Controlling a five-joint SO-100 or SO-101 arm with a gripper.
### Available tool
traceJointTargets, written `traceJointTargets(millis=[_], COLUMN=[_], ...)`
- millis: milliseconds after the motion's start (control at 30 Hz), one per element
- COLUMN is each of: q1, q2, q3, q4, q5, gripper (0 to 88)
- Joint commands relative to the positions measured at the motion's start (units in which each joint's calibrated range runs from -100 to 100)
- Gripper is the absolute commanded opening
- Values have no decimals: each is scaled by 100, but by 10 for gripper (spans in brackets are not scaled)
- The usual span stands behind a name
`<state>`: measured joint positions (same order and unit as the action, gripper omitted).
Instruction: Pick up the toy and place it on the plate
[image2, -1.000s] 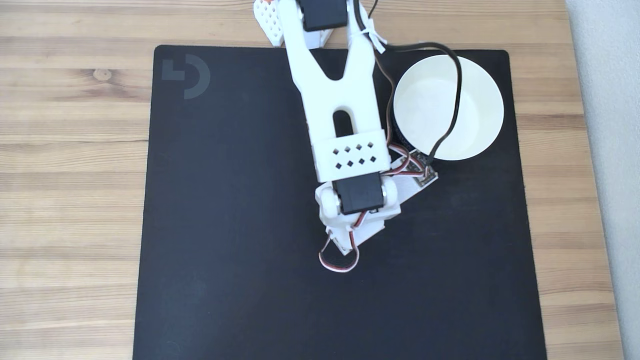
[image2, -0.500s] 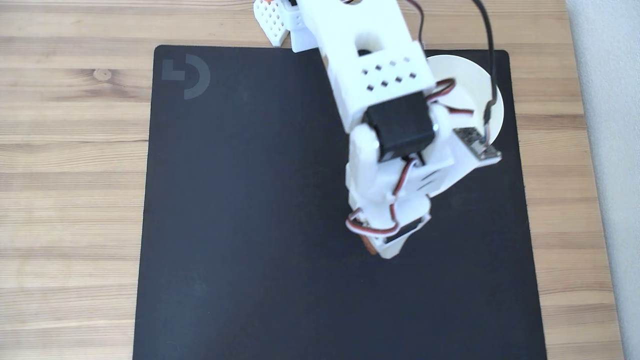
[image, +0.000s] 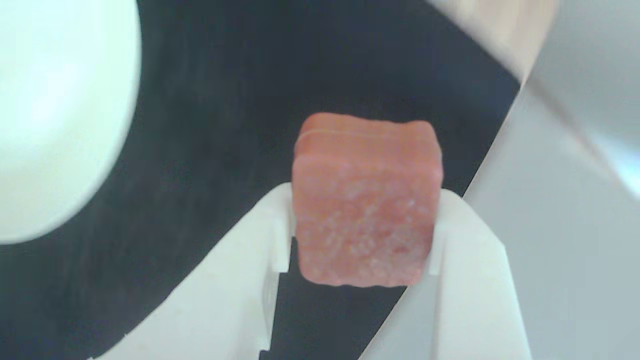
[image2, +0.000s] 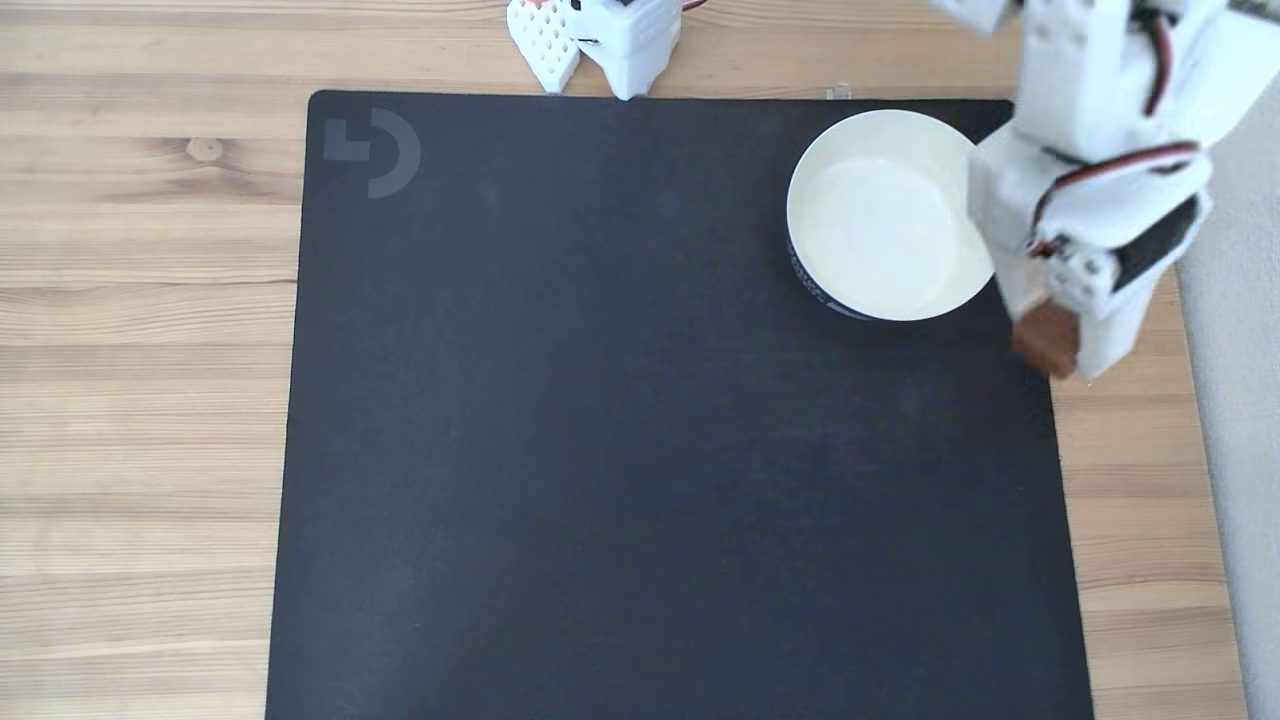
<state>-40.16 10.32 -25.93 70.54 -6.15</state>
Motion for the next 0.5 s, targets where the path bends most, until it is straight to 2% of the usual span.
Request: traceJointTargets(millis=[0, 167, 467], q1=[-530, -806, -765], q2=[-503, -845, -1929], q3=[-70, 56, 1021], q4=[-76, -76, -85], q5=[-183, -272, -350], gripper=[27, 27, 27])
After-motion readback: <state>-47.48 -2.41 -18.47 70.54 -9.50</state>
